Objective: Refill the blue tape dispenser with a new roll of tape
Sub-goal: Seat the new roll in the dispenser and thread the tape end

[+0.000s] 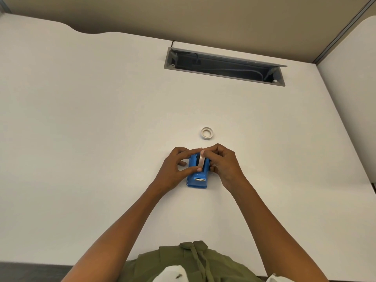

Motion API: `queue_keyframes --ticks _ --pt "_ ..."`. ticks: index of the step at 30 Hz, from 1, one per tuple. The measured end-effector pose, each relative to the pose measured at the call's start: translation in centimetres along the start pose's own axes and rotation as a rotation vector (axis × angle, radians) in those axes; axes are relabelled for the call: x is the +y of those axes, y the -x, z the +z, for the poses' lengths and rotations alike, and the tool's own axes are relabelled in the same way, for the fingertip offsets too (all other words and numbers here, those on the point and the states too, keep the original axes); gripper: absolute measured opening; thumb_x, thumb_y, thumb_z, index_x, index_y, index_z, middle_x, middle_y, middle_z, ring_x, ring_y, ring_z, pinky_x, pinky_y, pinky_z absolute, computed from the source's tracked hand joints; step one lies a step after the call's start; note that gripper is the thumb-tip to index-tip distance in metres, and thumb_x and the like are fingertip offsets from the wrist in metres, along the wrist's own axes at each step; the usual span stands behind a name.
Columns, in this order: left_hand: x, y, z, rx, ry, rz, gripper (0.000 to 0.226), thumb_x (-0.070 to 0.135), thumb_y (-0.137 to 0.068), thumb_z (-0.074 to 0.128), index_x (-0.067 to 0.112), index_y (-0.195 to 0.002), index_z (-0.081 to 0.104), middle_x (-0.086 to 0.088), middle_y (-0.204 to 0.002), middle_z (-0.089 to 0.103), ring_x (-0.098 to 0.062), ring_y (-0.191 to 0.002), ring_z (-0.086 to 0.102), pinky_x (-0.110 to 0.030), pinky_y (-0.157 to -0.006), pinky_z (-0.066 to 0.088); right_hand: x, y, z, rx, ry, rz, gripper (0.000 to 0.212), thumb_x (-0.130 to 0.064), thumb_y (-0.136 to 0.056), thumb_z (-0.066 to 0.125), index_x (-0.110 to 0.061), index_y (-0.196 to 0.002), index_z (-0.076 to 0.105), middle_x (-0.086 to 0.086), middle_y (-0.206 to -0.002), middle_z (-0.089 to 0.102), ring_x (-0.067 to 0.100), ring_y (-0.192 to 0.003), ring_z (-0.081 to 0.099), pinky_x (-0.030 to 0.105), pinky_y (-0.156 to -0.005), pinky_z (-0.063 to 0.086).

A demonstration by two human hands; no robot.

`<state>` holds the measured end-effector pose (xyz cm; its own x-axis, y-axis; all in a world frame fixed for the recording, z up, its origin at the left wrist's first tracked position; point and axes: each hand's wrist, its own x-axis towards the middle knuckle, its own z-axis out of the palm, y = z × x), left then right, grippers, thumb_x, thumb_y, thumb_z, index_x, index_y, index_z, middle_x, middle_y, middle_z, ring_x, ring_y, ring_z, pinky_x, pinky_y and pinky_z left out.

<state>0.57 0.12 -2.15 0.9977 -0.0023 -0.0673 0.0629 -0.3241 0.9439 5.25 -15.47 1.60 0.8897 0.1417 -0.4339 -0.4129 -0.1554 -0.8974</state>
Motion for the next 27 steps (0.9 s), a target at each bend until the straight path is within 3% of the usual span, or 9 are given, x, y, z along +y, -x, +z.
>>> queue_keyframes --ticks 6,11,17,21,27 --pt "0.1 0.0 0.0 -0.003 0.013 0.010 0.049 0.029 -0.076 0.073 0.034 -0.122 0.054 0.002 -0.116 0.051 -0.008 -0.103 0.054 -0.008 -0.080 0.045 -0.1 -0.3 0.5 0.052 -0.039 0.031 0.011 -0.017 -0.082 0.071 -0.016 -0.074 0.064 0.005 -0.075 0.057 0.019 -0.071 0.051 0.033 -0.065 0.044" --pt "0.1 0.3 0.1 0.012 0.017 0.003 0.047 0.033 -0.080 0.068 0.031 -0.125 0.055 0.003 -0.116 0.052 -0.009 -0.105 0.054 -0.009 -0.081 0.046 0.6 0.5 0.2 0.050 0.025 -0.174 0.007 -0.022 -0.083 0.072 -0.016 -0.084 0.070 -0.001 -0.078 0.066 0.012 -0.075 0.057 0.033 -0.070 0.049" --pt "0.3 0.4 0.2 0.019 0.010 0.008 0.048 0.031 -0.082 0.067 0.027 -0.128 0.054 0.000 -0.116 0.052 -0.012 -0.104 0.053 -0.014 -0.082 0.048 1.6 1.2 -0.9 -0.028 0.122 -0.278 0.020 -0.014 -0.081 0.073 -0.021 -0.100 0.069 -0.013 -0.082 0.059 0.005 -0.078 0.054 0.018 -0.068 0.048" --pt "0.4 0.3 0.2 0.020 0.019 0.001 0.047 0.033 -0.082 0.066 0.031 -0.127 0.054 0.001 -0.115 0.052 -0.010 -0.103 0.054 -0.016 -0.083 0.049 1.3 0.8 -0.6 0.010 0.110 -0.223 0.019 -0.010 -0.081 0.071 -0.013 -0.100 0.071 -0.002 -0.073 0.053 0.013 -0.072 0.049 0.027 -0.068 0.047" --pt "0.3 0.3 0.2 0.011 0.032 0.004 0.045 0.035 -0.082 0.066 0.037 -0.125 0.053 0.003 -0.113 0.052 -0.006 -0.102 0.053 -0.009 -0.080 0.046 1.0 0.7 -0.4 0.004 0.018 -0.124 0.014 -0.020 -0.082 0.071 -0.017 -0.096 0.073 0.014 -0.082 0.058 0.019 -0.075 0.050 0.028 -0.062 0.045"
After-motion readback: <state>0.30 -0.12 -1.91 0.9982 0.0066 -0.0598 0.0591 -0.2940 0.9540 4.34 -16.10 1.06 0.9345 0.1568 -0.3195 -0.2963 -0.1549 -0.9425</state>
